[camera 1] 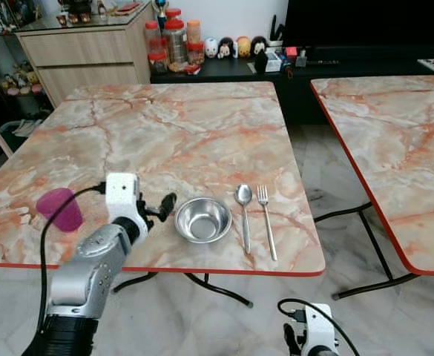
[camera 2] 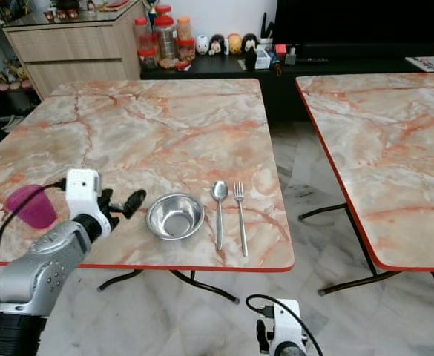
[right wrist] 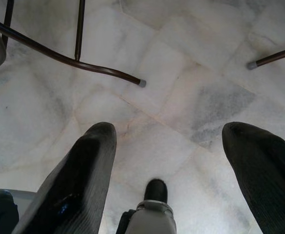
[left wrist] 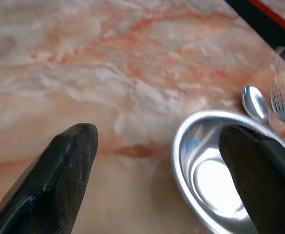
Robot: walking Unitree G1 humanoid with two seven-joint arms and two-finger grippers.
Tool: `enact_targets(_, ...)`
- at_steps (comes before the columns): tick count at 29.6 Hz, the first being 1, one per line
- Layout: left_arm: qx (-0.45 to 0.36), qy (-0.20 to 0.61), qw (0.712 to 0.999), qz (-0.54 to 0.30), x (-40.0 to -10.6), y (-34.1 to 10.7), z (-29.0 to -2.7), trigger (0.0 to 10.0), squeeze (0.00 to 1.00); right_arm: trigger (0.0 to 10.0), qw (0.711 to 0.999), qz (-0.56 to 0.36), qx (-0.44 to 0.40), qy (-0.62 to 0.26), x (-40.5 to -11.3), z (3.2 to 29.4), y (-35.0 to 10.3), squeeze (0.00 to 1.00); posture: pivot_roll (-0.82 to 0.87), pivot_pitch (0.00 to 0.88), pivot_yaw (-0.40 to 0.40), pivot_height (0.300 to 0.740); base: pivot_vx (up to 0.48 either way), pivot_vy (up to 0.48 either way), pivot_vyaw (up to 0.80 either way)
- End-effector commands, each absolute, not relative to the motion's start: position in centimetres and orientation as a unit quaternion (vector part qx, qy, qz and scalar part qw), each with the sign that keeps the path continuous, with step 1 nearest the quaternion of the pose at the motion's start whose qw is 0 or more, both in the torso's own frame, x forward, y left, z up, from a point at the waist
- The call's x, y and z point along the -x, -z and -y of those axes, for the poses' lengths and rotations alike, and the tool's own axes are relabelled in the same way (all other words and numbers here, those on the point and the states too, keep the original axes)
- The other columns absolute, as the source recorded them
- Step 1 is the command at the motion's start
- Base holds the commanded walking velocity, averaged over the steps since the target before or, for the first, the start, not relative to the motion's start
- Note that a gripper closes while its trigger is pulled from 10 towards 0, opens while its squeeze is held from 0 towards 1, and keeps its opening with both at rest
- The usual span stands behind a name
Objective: Setting the table
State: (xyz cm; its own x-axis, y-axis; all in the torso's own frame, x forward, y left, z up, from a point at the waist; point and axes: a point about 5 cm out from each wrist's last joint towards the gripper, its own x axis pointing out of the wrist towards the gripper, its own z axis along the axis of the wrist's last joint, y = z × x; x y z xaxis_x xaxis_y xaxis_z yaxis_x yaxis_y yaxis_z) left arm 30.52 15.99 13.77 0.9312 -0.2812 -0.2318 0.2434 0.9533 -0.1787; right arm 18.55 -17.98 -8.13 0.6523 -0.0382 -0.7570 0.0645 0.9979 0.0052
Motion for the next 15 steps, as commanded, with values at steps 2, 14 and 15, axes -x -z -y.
enact_targets(2, 0.073, 0.140, 0.974, -0.161, -30.4, -12.8, -15.8, 10.0, 0.00, 10.0, 0.910, -0.412, -0.018, 0.023, -18.9, 17.7, 8.0, 0.00, 0.04, 0.000, 0.048, 0.723, 0.000, 0.000, 0.00)
enact_targets(14, 0.081, 0.191, 0.957, -0.201, -30.4, -11.6, -12.8, 10.0, 0.00, 10.0, 0.909, -0.415, -0.022, 0.022, -18.8, 17.7, 8.1, 0.00, 0.03, 0.000, 0.043, 0.723, 0.000, 0.000, 0.00)
enact_targets(15, 0.081, 0.191, 0.957, -0.201, -30.4, -11.6, -12.8, 10.0, 0.00, 10.0, 0.909, -0.415, -0.022, 0.022, -18.8, 17.7, 8.1, 0.00, 0.03, 0.000, 0.043, 0.723, 0.000, 0.000, 0.00)
